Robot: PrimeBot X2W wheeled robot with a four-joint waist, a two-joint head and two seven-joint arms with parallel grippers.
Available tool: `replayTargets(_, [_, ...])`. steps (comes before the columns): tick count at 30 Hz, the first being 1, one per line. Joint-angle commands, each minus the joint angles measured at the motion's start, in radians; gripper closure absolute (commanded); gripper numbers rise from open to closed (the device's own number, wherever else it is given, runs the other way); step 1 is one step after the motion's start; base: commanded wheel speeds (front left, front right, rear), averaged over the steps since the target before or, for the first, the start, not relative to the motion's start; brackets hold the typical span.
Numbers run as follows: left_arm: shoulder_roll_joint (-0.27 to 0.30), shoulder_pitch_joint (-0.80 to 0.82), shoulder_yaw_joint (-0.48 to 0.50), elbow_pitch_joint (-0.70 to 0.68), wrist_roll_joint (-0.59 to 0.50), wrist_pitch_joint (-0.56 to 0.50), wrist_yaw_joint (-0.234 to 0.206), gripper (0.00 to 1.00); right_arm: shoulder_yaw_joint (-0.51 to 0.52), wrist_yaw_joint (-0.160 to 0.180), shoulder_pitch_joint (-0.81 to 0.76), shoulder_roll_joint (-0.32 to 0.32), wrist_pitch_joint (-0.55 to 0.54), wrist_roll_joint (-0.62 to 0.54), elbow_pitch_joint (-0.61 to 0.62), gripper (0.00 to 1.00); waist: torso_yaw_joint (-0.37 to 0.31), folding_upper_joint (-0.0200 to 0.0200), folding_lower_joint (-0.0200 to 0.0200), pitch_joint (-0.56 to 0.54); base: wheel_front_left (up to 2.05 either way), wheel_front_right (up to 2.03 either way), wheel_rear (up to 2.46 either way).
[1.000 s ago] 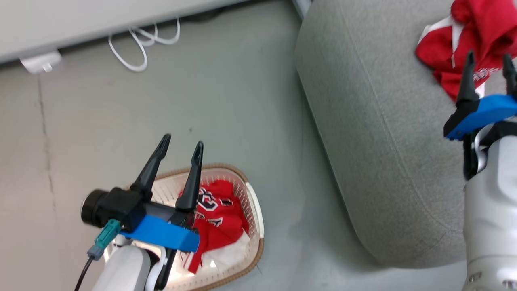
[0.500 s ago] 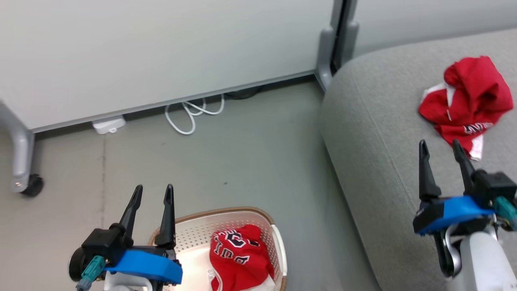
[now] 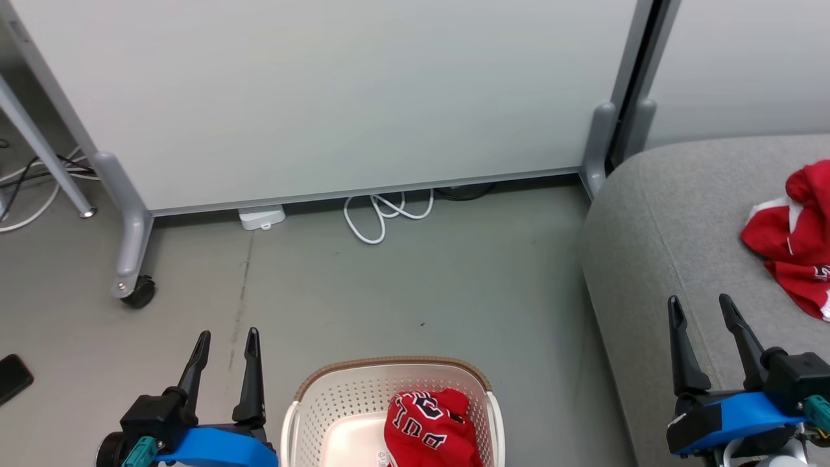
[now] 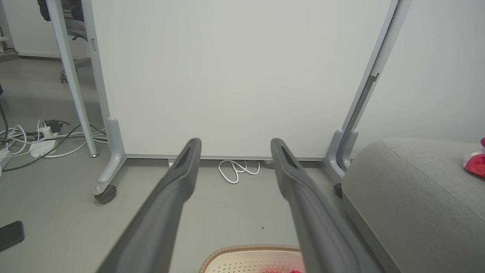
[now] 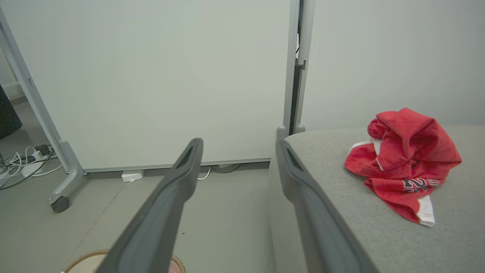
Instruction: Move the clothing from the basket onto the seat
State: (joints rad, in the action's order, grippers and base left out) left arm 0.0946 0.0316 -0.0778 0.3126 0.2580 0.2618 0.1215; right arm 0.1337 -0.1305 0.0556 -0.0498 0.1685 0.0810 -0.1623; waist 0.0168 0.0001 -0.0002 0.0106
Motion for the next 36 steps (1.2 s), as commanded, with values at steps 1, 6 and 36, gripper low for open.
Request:
replayTargets(1, [0.006,-0.004,0.007,0.008,-0.007,0.005,0.005,0.0,-0.004,-0.001,-0.026,-0.001,-0.004,0.002,0.013,0.0,0.023,-0.0001,0.0002,-0.016,0.0,0.0,0.0])
replayTargets(6, [0.011,0.0,0.01,0.024,-0.013,0.005,0.009,0.0,-0.005,-0.001,-0.054,-0.001,0.0,0.015,0.011,0.0,0.044,-0.0001,0.0002,-0.023,0.0,0.0,0.0])
replayTargets(36, [0.022,0.035,-0.034,0.072,0.0,0.005,0.01,0.0,-0.082,-0.001,-0.007,-0.001,0.009,0.059,0.013,0.0,-0.005,-0.0001,0.0002,0.06,0.0,0.0,0.0])
